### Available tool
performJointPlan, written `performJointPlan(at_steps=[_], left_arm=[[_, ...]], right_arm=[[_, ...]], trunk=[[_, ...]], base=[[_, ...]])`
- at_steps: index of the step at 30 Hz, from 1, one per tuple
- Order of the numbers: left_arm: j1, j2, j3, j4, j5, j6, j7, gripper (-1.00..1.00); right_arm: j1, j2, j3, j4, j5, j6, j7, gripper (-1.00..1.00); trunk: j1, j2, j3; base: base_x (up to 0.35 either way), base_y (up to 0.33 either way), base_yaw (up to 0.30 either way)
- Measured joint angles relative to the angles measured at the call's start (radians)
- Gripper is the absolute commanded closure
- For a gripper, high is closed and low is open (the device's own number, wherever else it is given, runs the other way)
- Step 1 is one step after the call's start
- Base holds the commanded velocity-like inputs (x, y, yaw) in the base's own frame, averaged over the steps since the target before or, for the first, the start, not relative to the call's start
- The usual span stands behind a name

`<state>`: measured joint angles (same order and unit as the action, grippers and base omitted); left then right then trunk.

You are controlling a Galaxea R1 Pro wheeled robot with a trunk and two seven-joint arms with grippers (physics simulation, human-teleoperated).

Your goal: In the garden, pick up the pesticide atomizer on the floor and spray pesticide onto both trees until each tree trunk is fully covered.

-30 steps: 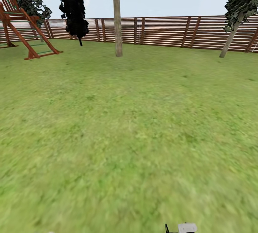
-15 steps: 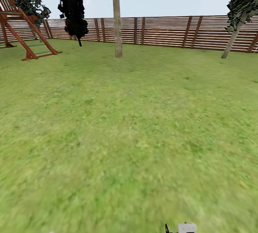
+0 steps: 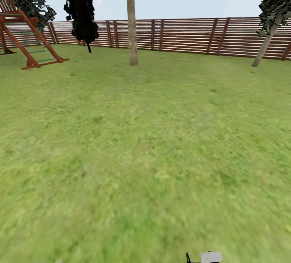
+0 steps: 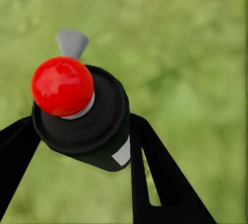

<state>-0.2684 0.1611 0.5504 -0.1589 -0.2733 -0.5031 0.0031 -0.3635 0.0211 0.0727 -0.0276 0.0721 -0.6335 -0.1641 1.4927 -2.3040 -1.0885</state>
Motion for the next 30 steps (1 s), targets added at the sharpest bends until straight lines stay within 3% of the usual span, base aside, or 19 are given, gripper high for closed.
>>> performJointPlan(at_steps=[30], left_arm=[[0.0, 0.0, 0.0, 0.0, 0.0, 0.0, 0.0, 1.0]], right_arm=[[0.0, 0.0, 0.0, 0.0, 0.0, 0.0, 0.0, -1.0]], trunk=[[0.0, 0.0, 0.0]], base=[[0.338, 0.0, 0.0]])
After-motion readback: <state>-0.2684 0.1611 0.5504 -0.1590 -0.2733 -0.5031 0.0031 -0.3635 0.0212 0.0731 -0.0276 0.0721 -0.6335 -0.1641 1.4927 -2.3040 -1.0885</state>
